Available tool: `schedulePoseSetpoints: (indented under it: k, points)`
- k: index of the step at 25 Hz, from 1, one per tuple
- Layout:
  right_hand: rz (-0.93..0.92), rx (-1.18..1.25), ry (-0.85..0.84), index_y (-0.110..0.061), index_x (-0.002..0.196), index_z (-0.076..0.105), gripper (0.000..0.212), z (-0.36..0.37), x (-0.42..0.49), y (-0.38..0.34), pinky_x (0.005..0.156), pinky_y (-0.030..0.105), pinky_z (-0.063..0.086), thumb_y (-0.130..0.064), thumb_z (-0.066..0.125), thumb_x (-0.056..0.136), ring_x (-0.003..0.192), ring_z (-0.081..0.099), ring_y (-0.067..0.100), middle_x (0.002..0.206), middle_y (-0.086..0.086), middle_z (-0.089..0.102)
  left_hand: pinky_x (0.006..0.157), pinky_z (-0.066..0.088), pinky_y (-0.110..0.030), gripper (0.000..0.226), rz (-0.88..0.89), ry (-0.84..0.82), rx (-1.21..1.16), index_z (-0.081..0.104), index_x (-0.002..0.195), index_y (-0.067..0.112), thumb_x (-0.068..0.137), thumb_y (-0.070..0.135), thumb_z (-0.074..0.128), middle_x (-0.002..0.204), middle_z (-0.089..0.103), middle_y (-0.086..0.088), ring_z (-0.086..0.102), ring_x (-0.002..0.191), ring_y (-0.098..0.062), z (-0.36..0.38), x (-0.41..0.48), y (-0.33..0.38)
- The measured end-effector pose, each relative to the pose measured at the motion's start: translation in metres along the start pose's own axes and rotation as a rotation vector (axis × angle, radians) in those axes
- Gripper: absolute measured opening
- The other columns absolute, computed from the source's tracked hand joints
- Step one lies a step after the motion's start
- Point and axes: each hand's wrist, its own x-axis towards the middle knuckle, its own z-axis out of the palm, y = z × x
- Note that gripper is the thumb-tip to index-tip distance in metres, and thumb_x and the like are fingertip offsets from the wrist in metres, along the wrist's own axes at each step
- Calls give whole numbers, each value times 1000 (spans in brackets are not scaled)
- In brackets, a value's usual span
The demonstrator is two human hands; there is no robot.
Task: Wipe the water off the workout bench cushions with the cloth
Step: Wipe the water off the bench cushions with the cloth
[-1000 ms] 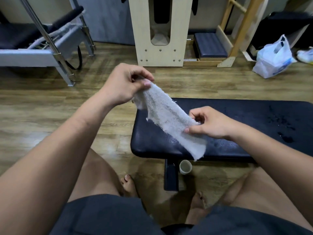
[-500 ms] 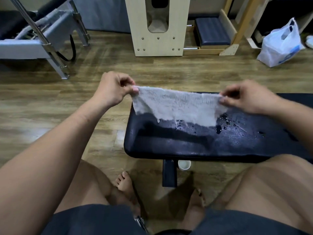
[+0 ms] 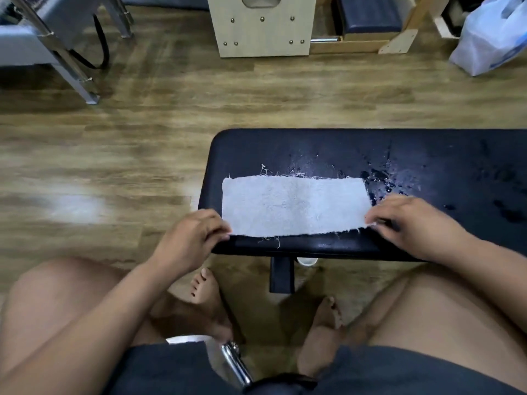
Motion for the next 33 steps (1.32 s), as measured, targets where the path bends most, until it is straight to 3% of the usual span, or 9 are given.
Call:
schedulePoseSetpoints:
  k: [3, 8, 15, 19, 21, 25, 28, 31, 33]
  points:
    - [170, 100, 64, -23, 86, 70, 8, -15, 9, -3, 67, 29, 45, -16, 71, 83, 72, 63, 18, 75, -5, 68, 66, 36, -7, 13, -67, 64, -69, 70, 84, 12, 84, 22, 62, 77, 65, 4, 52, 71, 8, -11, 13, 3]
    - [413, 212, 125, -20, 84, 70, 2, -27, 65, 7, 68, 20, 38, -19, 72, 84, 73, 62, 16, 72, -4, 68, 63, 38, -10, 5, -339, 174, -139, 71, 88, 15, 89, 16, 66, 76, 66, 4, 55, 69, -9, -20, 82, -7]
    - [619, 163, 53, -24, 70, 64, 18, -18, 83, 19, 75, 26, 46, -33, 80, 72, 80, 63, 17, 72, -5, 68, 78, 53, -38, 9, -442, 107, -28, 63, 79, 31, 81, 29, 72, 76, 63, 10, 61, 81, -19, -15, 105, -21]
    - [729, 176, 0, -21, 76, 67, 15, -13, 79, 3, 71, 24, 39, -29, 78, 71, 86, 56, 21, 79, 3, 66, 80, 47, -42, 15, -224, 272, 213, 63, 97, 19, 84, 27, 63, 95, 61, -4, 58, 91, -29, -1, 89, 28]
    - [741, 150, -83, -16, 65, 61, 18, -17, 73, -6, 59, 25, 36, -25, 74, 72, 73, 53, 22, 67, 5, 61, 80, 43, -43, 26, -157, 168, 359, 62, 103, 17, 87, 37, 56, 100, 62, -5, 58, 95, -31, 23, 69, 66]
    - [812, 125, -278, -12, 53, 50, 31, -22, 48, -27, 46, 25, 28, -26, 73, 69, 51, 42, 21, 50, 4, 45, 92, 36, -45, 43, -277, 44, 489, 58, 110, 17, 94, 52, 38, 107, 61, -3, 55, 102, -29, 40, 71, 84]
    - [840, 185, -192, -9, 49, 50, 35, 6, 21, -67, 42, 21, 29, -27, 72, 69, 50, 46, 19, 47, 4, 46, 112, 19, -52, 50, -289, -42, 515, 54, 123, 19, 97, 53, 28, 119, 58, -4, 53, 112, -28, 36, 99, 80]
    - [864, 295, -72, -9, 46, 42, 42, 26, 8, -97, 48, 25, 34, -28, 70, 69, 55, 47, 22, 46, 2, 43, 113, 8, -61, 53, -286, -95, 488, 45, 132, 19, 97, 53, 25, 130, 51, -3, 46, 124, -26, 38, 121, 79]
    - [858, 338, -2, -6, 49, 47, 37, 32, 16, -104, 51, 28, 36, -28, 69, 69, 58, 51, 24, 48, 4, 47, 112, 0, -65, 59, -258, -182, 434, 30, 145, 20, 97, 55, 25, 148, 36, -4, 27, 141, -24, 37, 133, 68]
